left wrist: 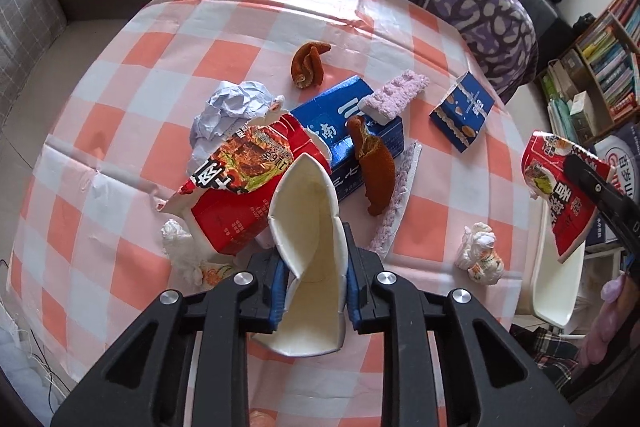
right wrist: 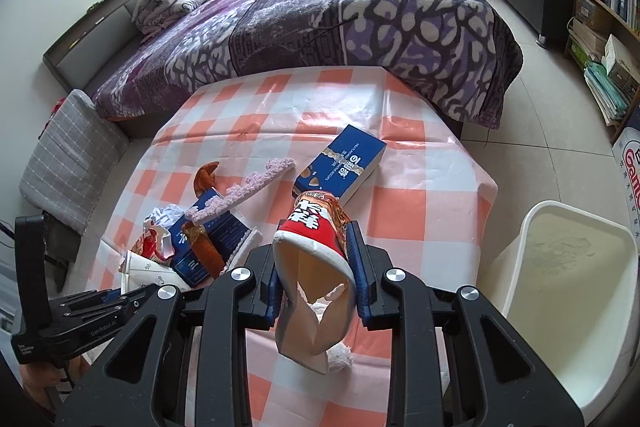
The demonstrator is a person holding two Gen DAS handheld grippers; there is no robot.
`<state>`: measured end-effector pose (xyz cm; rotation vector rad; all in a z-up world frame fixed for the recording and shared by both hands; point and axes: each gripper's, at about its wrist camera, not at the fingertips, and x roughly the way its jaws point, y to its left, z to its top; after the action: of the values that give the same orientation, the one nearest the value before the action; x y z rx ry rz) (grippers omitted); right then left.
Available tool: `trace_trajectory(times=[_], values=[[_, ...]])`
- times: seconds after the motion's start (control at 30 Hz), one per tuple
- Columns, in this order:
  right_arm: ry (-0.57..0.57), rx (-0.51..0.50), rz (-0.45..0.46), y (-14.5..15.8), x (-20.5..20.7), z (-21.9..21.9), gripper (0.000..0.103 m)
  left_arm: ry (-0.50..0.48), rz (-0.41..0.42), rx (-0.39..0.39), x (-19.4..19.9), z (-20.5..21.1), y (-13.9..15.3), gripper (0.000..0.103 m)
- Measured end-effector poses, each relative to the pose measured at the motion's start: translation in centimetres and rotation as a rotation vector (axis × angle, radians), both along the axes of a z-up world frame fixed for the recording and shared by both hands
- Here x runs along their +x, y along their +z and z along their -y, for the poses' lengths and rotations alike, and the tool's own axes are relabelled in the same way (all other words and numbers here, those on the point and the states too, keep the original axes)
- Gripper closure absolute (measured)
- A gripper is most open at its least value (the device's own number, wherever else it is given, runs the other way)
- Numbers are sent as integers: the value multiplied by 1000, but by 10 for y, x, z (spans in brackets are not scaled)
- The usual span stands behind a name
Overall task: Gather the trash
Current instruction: 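Drop the red-and-white cup into the white bin with the right tool while the left carries the cup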
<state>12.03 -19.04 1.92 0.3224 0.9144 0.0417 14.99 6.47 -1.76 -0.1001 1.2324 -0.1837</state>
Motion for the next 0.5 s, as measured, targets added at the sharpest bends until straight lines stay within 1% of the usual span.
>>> trace_trajectory(times=[0.2, 0.33, 0.5], values=[[-42, -16, 65, 16, -24, 3, 76, 62, 123, -38, -10, -6, 37, 80], [-85, -39, 113, 27, -38, 11, 75, 94, 226, -25, -22, 1, 60, 80], [-150, -78, 160, 36, -55, 23, 75, 104, 317, -34, -38, 15, 78, 80]])
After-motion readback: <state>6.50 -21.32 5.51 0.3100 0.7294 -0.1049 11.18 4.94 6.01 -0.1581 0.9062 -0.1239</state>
